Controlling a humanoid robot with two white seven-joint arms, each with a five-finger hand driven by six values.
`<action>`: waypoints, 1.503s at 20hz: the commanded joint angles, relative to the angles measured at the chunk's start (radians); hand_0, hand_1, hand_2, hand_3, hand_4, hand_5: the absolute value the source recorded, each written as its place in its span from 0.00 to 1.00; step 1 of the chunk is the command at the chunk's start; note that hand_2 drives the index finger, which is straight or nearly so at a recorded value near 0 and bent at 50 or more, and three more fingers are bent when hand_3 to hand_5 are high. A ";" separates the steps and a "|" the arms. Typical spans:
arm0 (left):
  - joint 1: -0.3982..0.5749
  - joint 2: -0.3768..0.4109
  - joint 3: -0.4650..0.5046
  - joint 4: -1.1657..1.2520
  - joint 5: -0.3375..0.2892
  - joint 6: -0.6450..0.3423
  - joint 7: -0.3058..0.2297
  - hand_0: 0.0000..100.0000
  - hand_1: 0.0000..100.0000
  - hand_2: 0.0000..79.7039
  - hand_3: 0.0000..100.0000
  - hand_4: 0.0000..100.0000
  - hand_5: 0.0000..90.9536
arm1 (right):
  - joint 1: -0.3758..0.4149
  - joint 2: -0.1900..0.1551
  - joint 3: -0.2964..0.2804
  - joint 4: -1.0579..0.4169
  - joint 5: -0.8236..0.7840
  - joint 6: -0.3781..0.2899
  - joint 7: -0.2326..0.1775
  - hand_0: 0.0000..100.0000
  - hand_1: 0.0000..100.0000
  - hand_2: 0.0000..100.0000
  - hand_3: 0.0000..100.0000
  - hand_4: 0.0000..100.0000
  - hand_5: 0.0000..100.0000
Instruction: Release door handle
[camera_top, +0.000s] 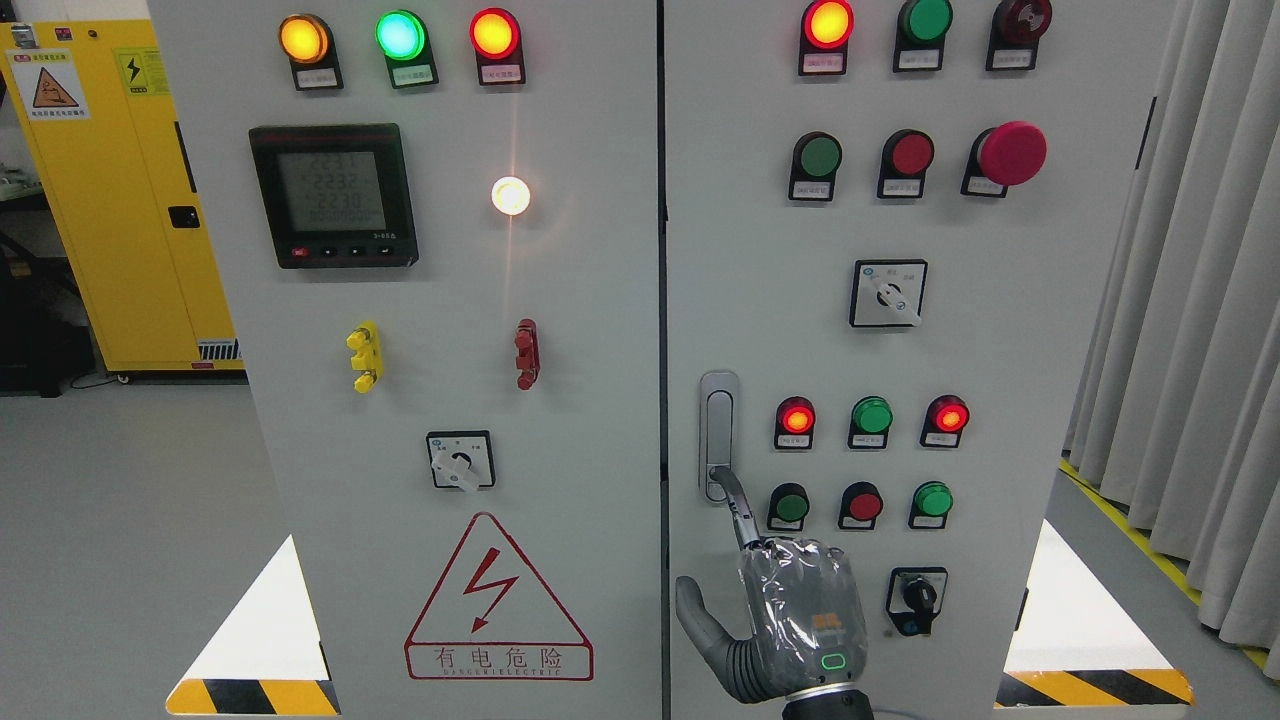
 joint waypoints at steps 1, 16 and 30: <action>0.000 0.000 0.000 -0.012 0.000 0.000 0.000 0.12 0.56 0.00 0.00 0.00 0.00 | 0.004 0.003 0.006 0.007 -0.005 0.001 0.007 0.48 0.42 0.00 1.00 1.00 1.00; 0.000 0.000 0.000 -0.012 0.000 0.000 0.000 0.12 0.56 0.00 0.00 0.00 0.00 | 0.009 0.003 0.009 0.010 -0.007 0.001 0.007 0.49 0.42 0.00 1.00 1.00 1.00; 0.000 0.000 0.000 -0.012 0.000 0.000 0.000 0.12 0.56 0.00 0.00 0.00 0.00 | 0.018 0.005 0.009 0.015 -0.007 0.015 0.009 0.50 0.42 0.00 1.00 1.00 1.00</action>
